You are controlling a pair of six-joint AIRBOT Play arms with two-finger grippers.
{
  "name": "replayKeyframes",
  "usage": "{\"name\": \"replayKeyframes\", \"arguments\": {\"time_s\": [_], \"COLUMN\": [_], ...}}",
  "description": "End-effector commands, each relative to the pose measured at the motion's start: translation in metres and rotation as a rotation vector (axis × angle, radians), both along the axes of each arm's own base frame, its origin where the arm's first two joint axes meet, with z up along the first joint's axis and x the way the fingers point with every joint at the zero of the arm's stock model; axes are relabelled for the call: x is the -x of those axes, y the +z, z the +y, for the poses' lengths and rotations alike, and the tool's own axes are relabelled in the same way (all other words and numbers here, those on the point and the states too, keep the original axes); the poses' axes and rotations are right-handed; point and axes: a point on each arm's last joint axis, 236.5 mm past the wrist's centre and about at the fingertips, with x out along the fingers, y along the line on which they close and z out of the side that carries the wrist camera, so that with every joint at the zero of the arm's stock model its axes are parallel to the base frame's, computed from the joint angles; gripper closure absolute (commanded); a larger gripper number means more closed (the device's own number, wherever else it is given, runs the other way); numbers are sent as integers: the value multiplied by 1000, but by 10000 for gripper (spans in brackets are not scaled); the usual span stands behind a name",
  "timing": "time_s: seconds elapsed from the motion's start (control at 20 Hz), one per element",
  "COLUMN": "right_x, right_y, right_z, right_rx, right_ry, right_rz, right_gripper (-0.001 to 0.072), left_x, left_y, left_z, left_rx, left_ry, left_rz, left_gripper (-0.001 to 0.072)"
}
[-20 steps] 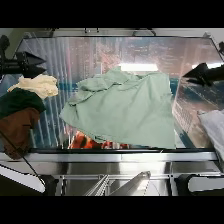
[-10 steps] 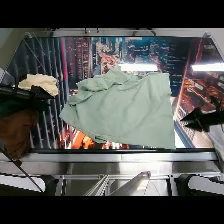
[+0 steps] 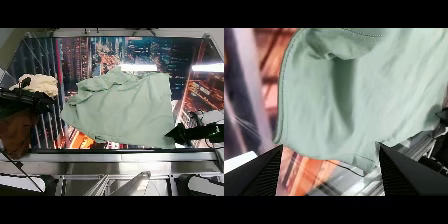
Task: Fold the shirts.
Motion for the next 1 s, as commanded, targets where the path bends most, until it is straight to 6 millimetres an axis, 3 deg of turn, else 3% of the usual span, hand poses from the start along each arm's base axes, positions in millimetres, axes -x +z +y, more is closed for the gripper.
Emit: {"name": "replayKeyframes", "arguments": {"time_s": [0.0, 0.2, 0.4, 0.6, 0.75, 0.8, 0.9, 0.95], "right_x": [-28, -47, -50, -45, -37, -34, -34, -41], "right_y": [-6, 5, 8, 14, 26, 33, 61, 86], "right_z": [5, 13, 15, 21, 31, 35, 42, 46], "right_rx": [35, -15, -32, -65, -130, -160, -233, -278], "right_ry": [-44, -89, -96, -79, -44, -20, 22, 34], "right_rz": [-104, -172, -183, -173, -159, -163, -194, -246], "right_gripper": [693, 693, 693, 693, 693, 693, 693, 693], "left_x": [3, 19, 15, 31, 55, 61, 59, 55], "left_y": [-11, -31, -57, -79, -67, -58, -20, 16], "left_z": [9, 15, -17, -55, -69, -71, -87, -100], "left_rx": [-59, -186, -180, -111, -35, -9, 103, 221], "left_ry": [-8, -91, -181, -328, -427, -457, -453, -437], "left_rz": [11, 71, 81, 113, 172, 176, 122, 62], "left_gripper": [73, 73, 74, 88, 571, 688, 683, 683]}}
